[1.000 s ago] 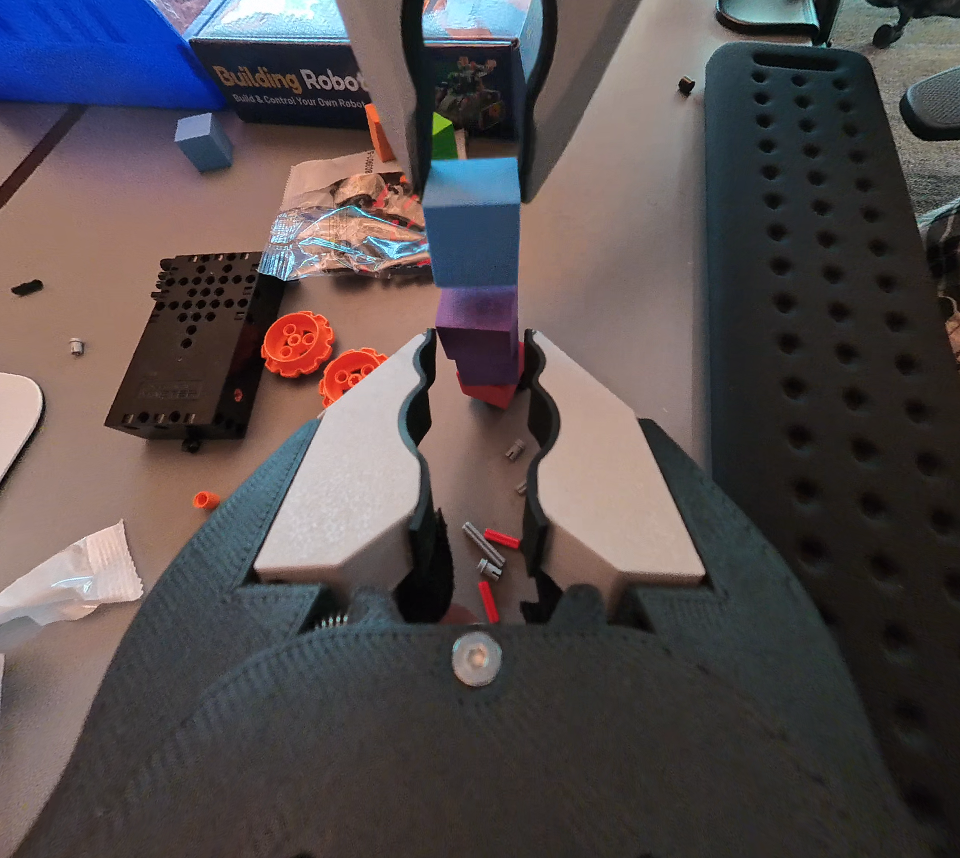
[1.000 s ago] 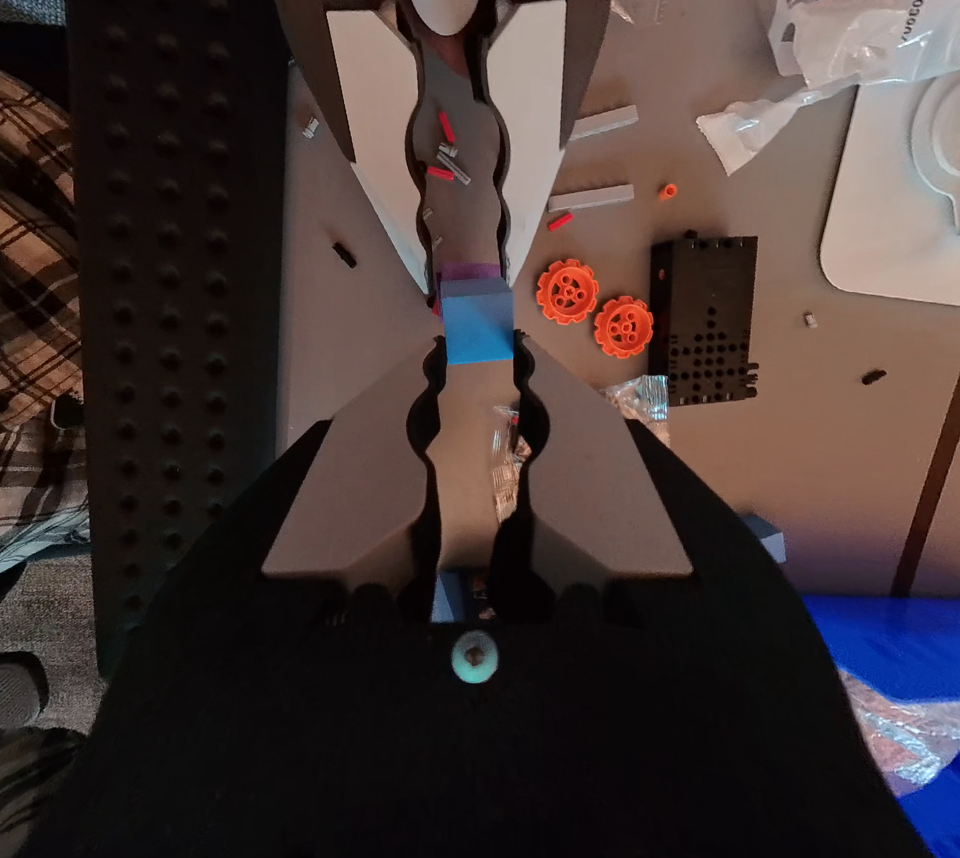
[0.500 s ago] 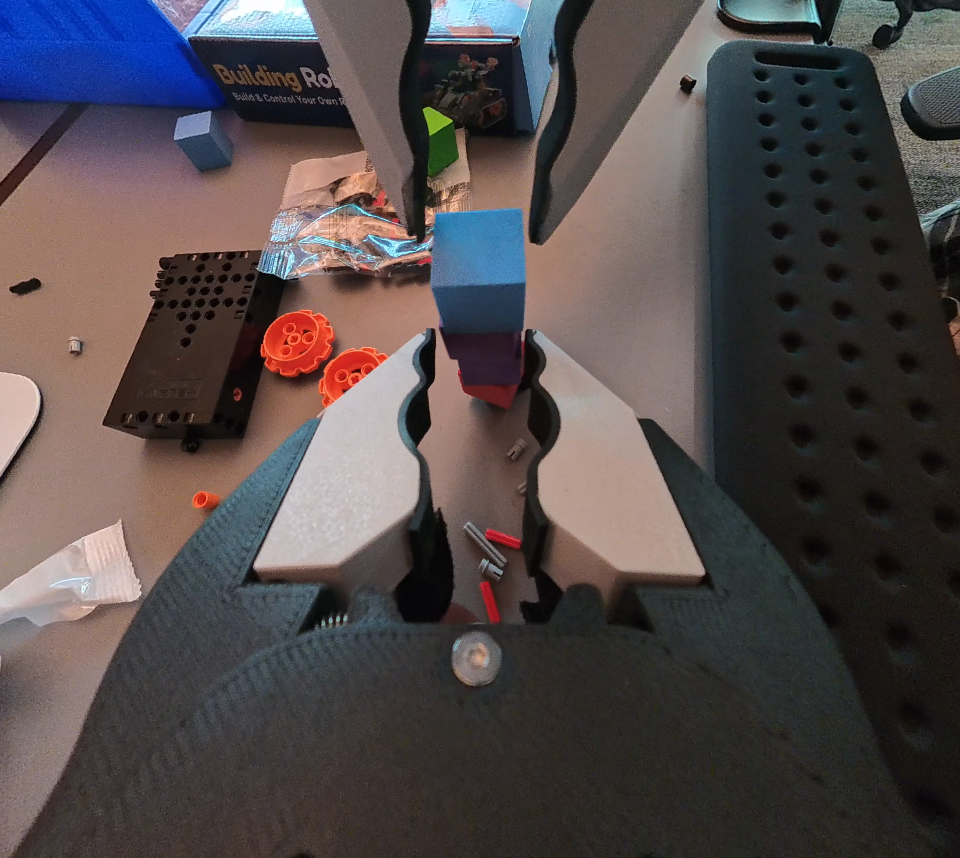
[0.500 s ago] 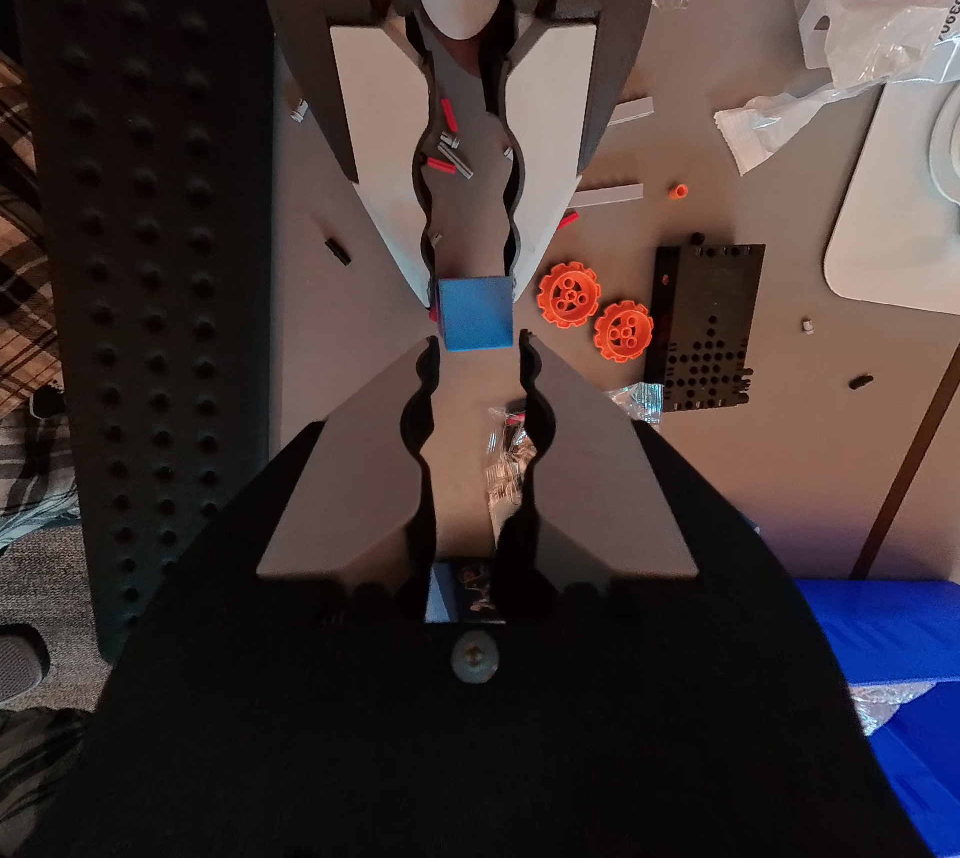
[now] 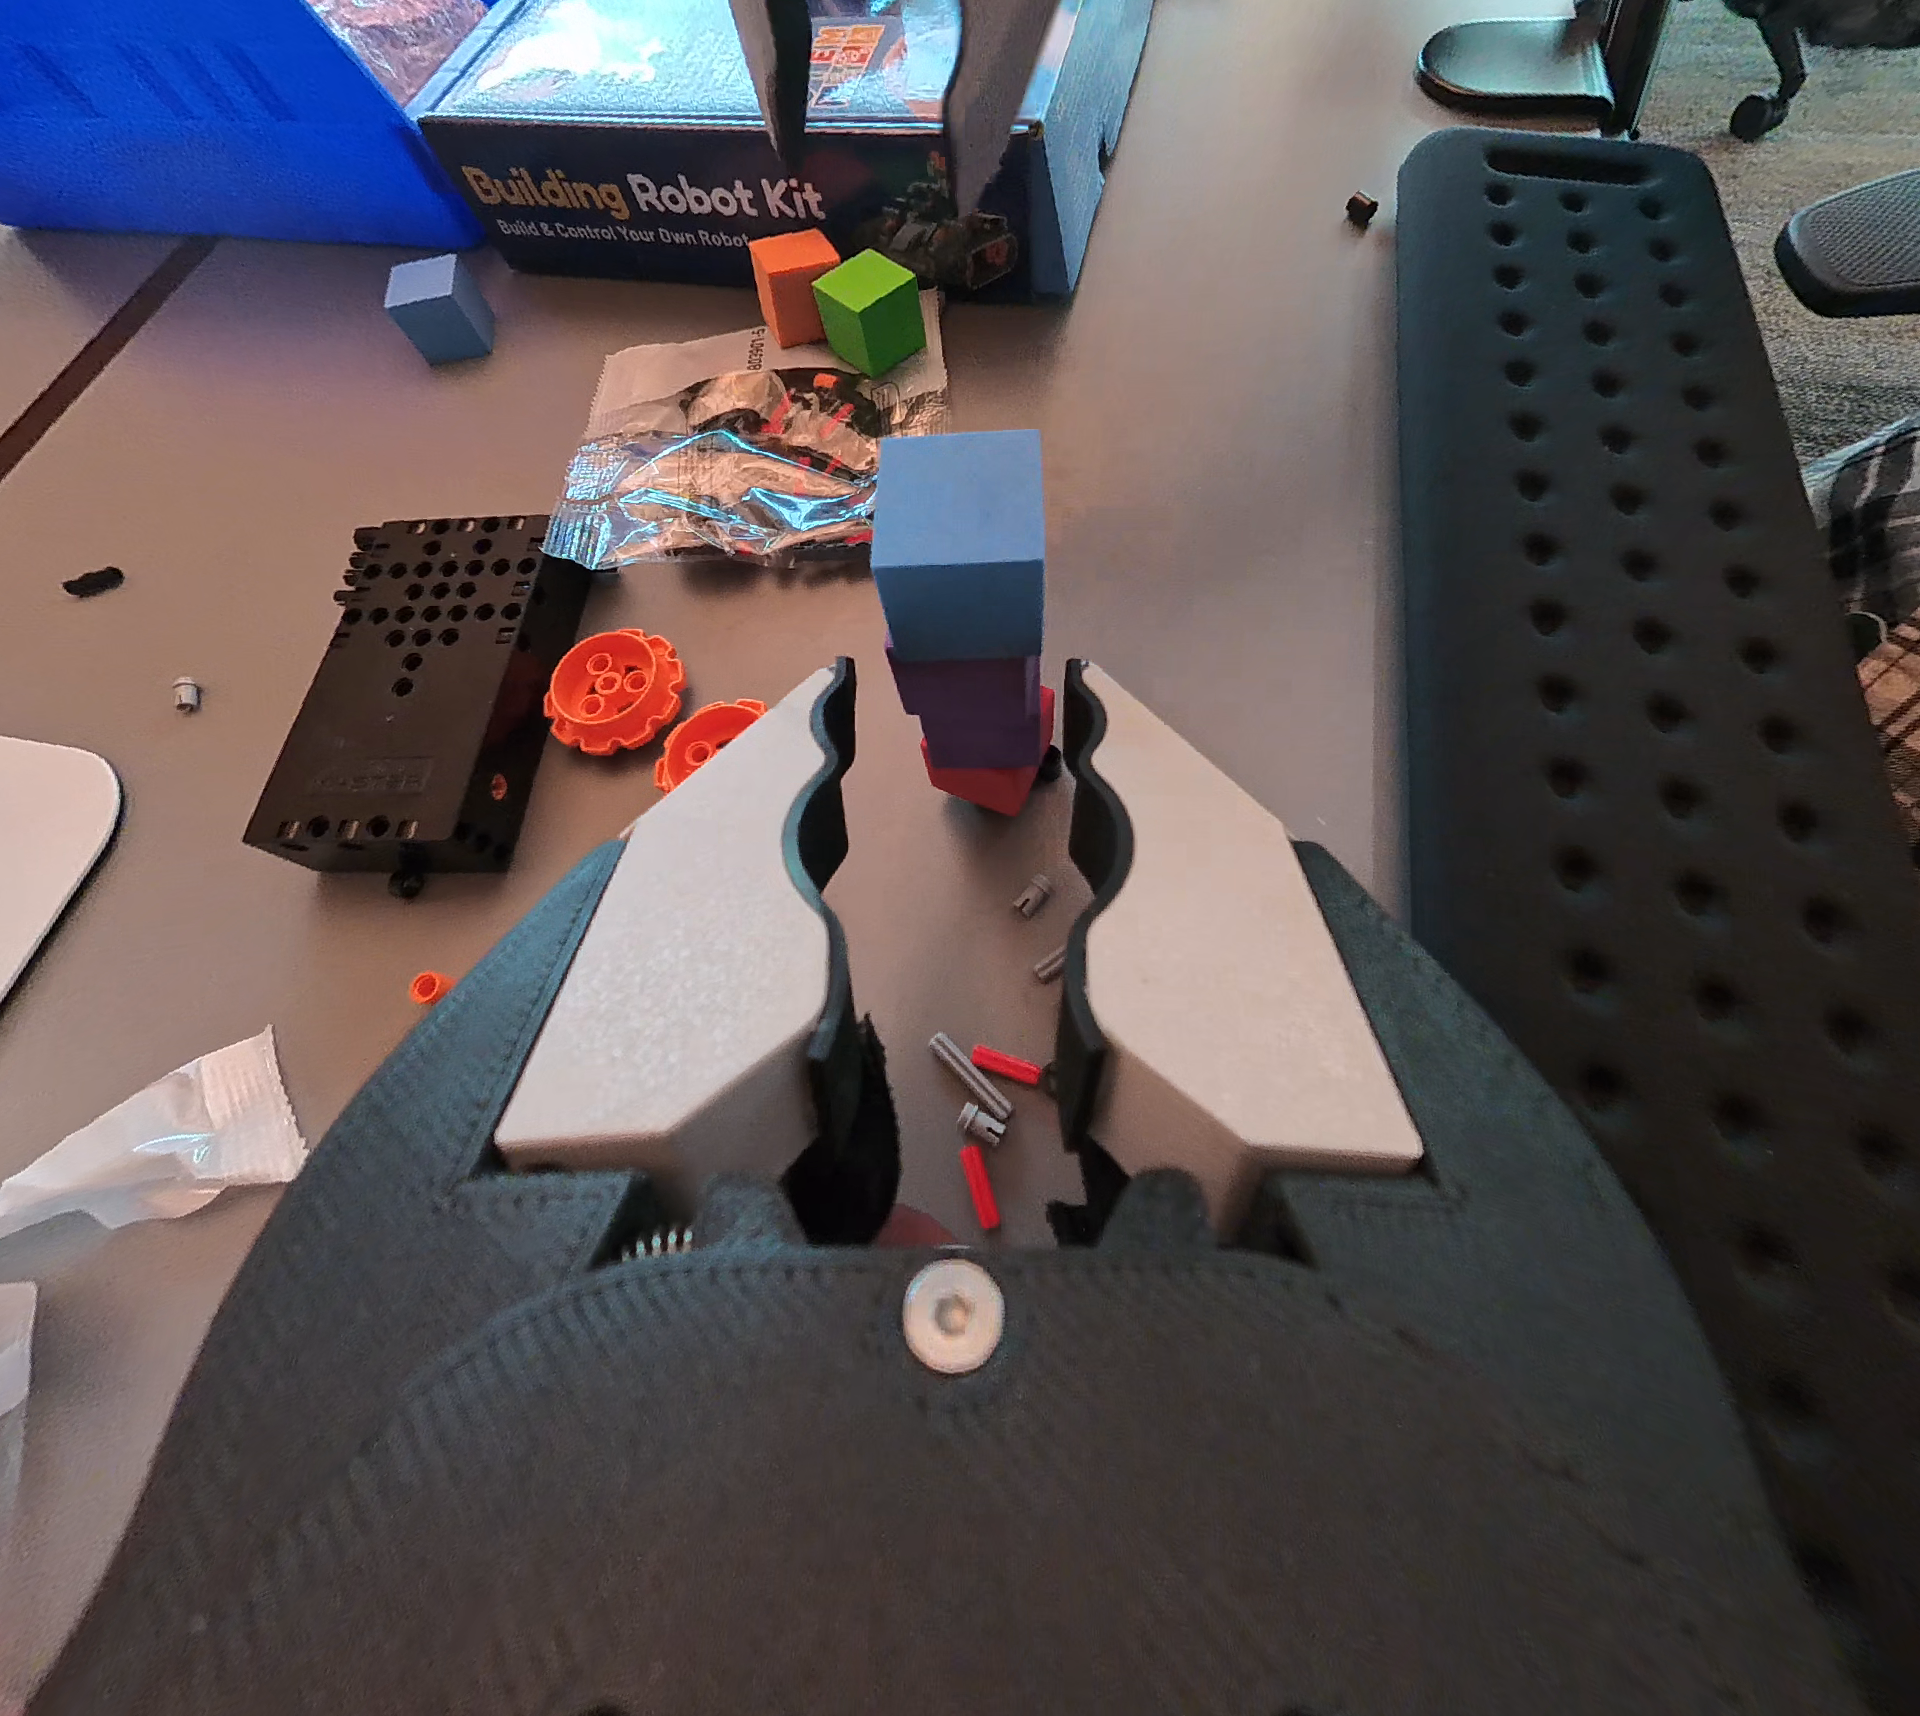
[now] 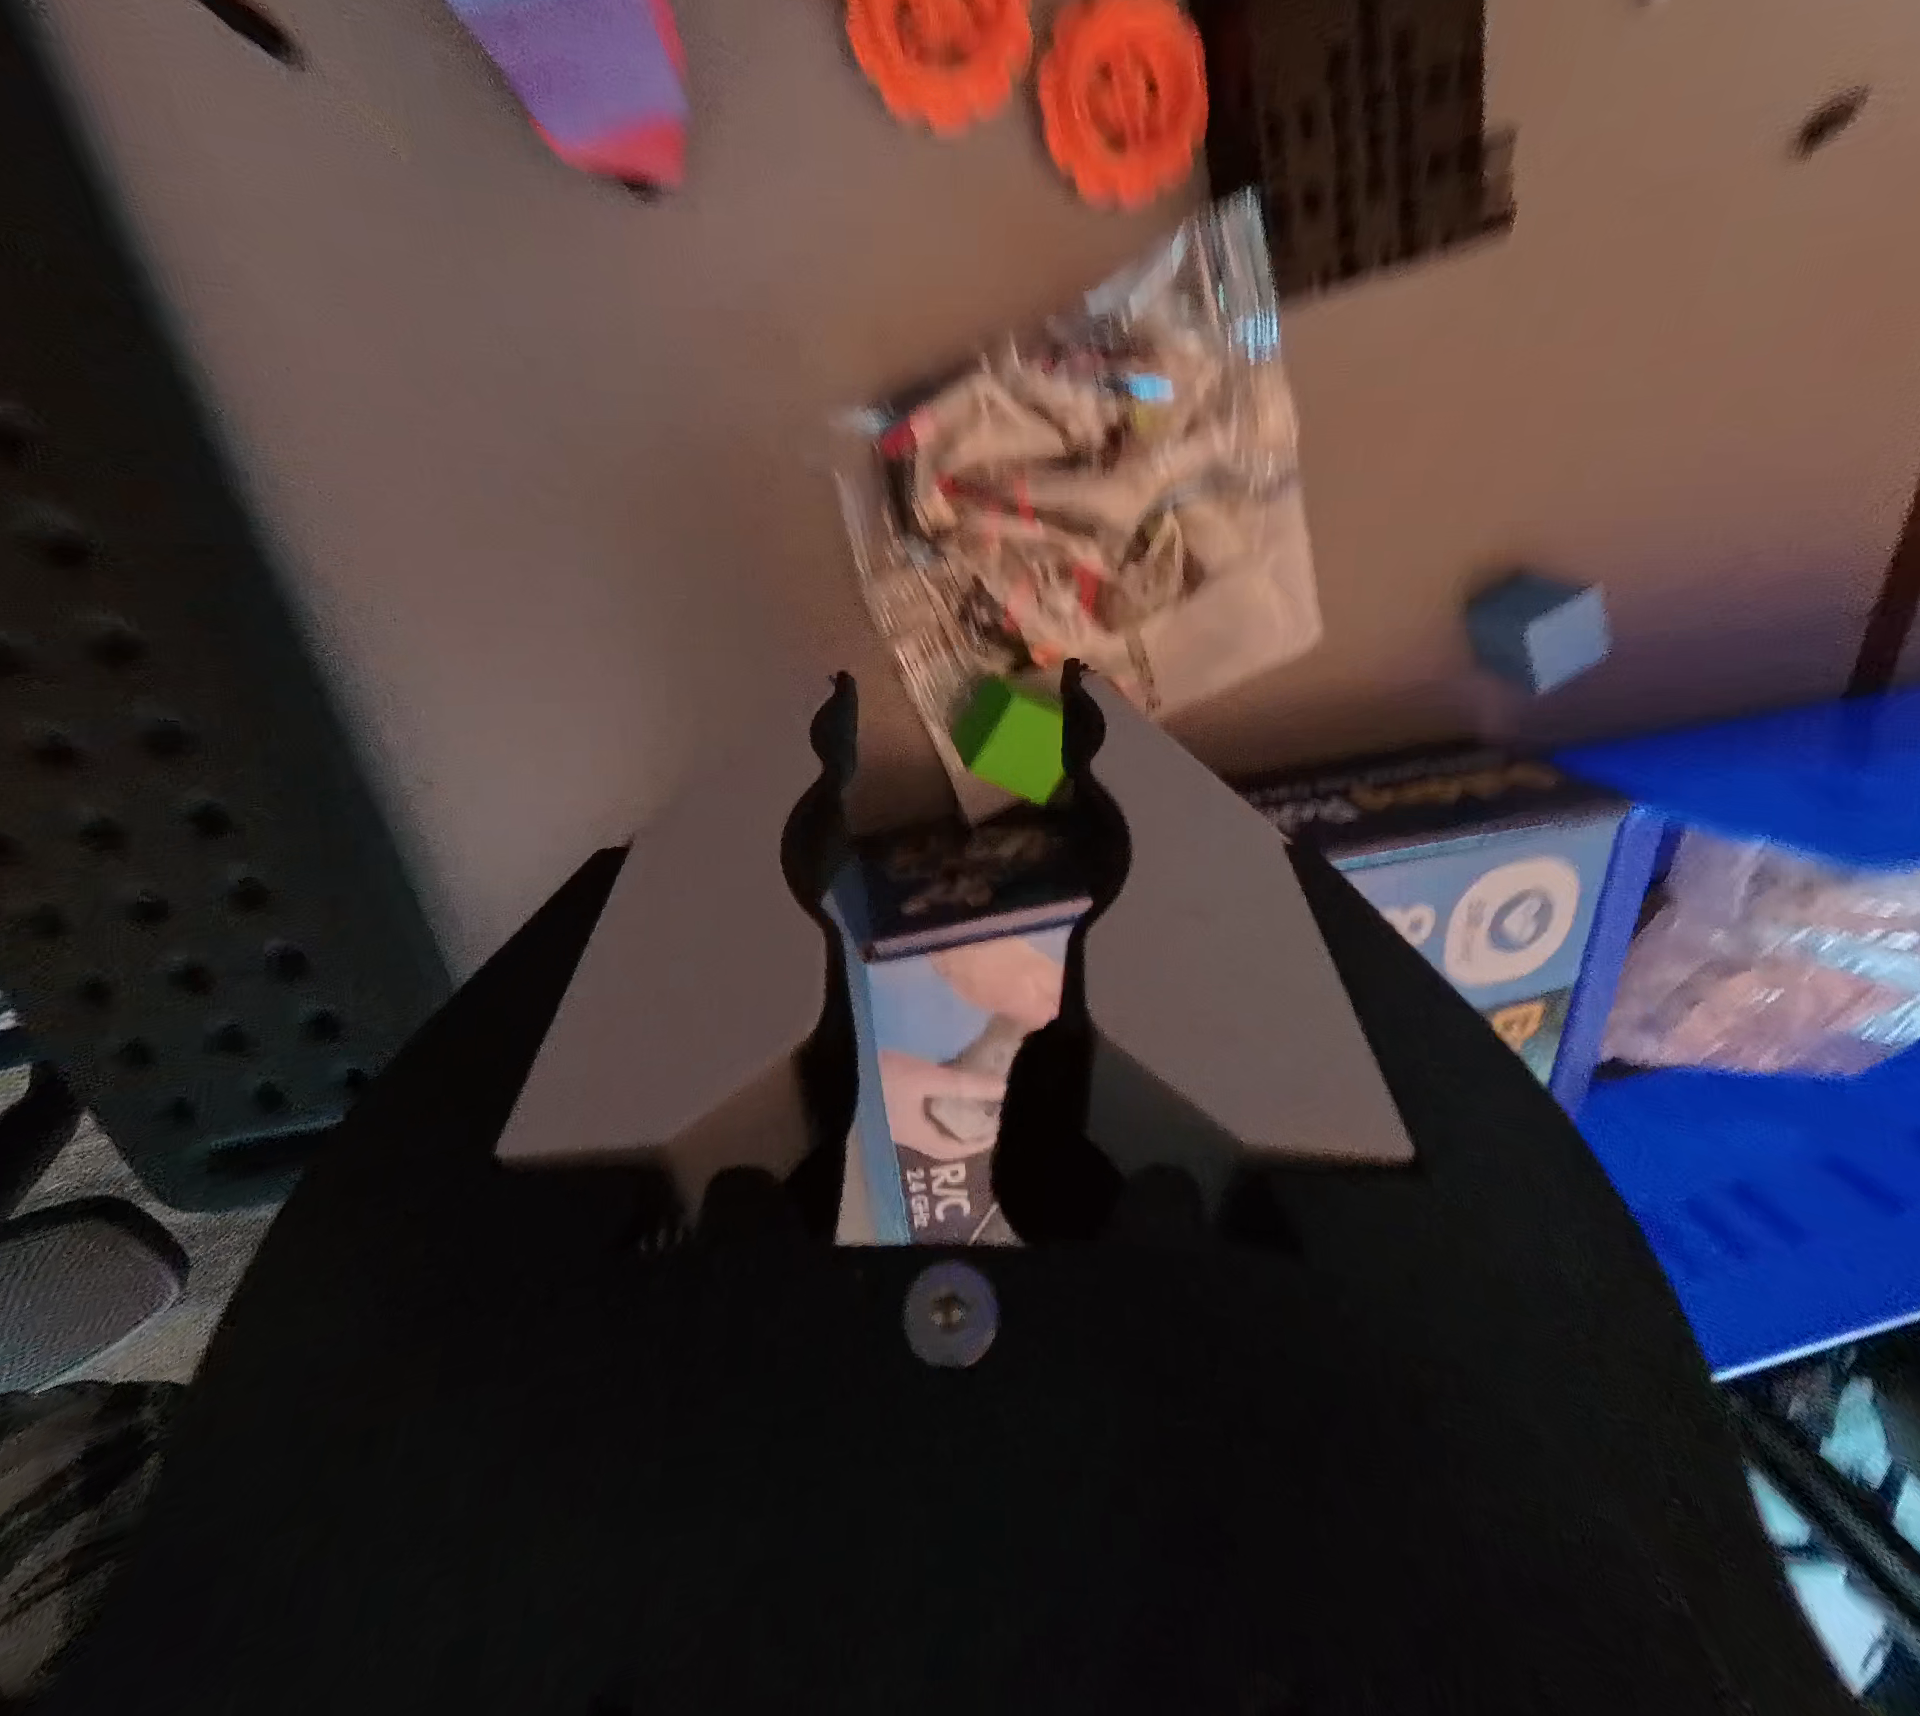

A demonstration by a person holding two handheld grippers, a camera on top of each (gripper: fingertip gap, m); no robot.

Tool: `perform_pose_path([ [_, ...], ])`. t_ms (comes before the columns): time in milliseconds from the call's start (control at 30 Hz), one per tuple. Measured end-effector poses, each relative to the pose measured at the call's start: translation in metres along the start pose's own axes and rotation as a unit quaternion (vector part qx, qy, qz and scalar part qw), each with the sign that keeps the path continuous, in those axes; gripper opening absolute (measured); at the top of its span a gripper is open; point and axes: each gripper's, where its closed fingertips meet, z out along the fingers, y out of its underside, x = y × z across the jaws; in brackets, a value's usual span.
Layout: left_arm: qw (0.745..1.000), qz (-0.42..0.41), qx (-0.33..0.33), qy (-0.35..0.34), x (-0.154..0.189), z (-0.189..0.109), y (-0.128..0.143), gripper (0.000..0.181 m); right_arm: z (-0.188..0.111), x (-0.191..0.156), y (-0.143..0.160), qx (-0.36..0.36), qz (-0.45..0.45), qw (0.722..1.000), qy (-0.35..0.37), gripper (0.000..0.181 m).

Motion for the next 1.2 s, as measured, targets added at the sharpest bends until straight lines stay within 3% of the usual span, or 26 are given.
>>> perform_pose_path([
  [133,1.0,0.0,0.001,-0.002,-0.001,0.0,-0.001,0.039,0.031,0.01,0.044,-0.062,0.04,0.997,-0.013,0.039],
  [300,1.0,-0.003,0.002,-0.004,-0.002,0.0,-0.001,0.039,0.054,0.013,0.063,-0.097,0.065,0.993,-0.017,0.038],
  [933,1.0,-0.001,0.003,-0.006,-0.003,-0.002,0.0,0.039,0.069,0.05,0.056,-0.097,0.09,0.991,0.032,0.042],
  [1033,1.0,-0.001,0.004,-0.007,-0.003,-0.002,0.0,0.039,0.073,0.047,0.054,-0.107,0.083,0.991,0.008,0.029],
  [1200,1.0,-0.002,0.008,-0.008,-0.005,-0.006,-0.001,0.039,0.071,0.022,0.044,-0.086,0.061,0.994,-0.042,0.03],
])
